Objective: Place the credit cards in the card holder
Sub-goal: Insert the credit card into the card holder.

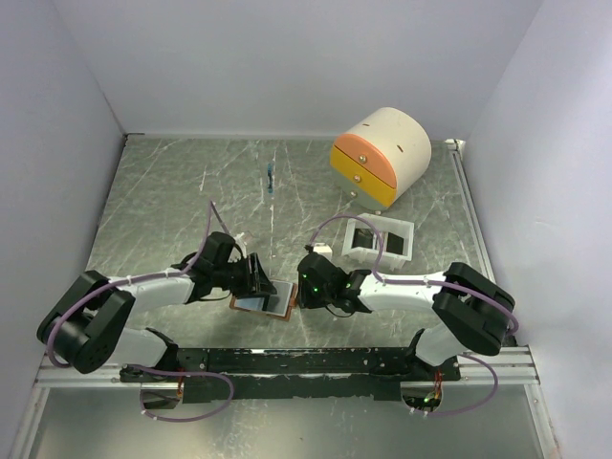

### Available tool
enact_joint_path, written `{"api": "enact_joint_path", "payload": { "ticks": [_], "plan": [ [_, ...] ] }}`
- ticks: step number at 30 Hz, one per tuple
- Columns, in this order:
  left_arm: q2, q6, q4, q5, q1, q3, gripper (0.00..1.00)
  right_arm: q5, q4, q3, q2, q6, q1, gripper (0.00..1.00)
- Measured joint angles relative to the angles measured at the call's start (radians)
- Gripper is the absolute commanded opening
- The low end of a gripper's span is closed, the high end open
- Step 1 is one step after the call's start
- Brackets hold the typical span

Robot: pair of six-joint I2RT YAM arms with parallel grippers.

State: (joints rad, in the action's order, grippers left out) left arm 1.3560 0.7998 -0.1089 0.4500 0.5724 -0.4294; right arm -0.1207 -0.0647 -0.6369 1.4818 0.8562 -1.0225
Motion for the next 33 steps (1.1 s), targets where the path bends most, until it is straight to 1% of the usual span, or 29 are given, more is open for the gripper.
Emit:
{"api": "enact_joint_path", "payload": {
  "ticks": [15,19,22,27,33],
  "plan": [
    [0.012,0.047,-0.133,0.030,0.029,0.040,0.57,-0.007,-0.001,0.000,0.000,0.000,-0.001,0.25],
    [0.011,0.051,-0.151,0.035,0.031,0.045,0.56,-0.022,-0.026,-0.003,-0.009,0.000,-0.001,0.25],
    [-0.013,0.055,-0.146,0.034,0.035,0.050,0.57,-0.050,-0.069,-0.004,-0.033,0.000,-0.004,0.25],
    [-0.118,0.052,-0.109,0.013,0.037,0.050,0.59,-0.112,-0.146,-0.007,-0.107,0.016,-0.005,0.30],
    [-0.220,0.021,-0.005,-0.038,0.038,0.013,0.59,-0.193,-0.221,-0.052,-0.182,0.022,-0.004,0.32]
  ]
}}
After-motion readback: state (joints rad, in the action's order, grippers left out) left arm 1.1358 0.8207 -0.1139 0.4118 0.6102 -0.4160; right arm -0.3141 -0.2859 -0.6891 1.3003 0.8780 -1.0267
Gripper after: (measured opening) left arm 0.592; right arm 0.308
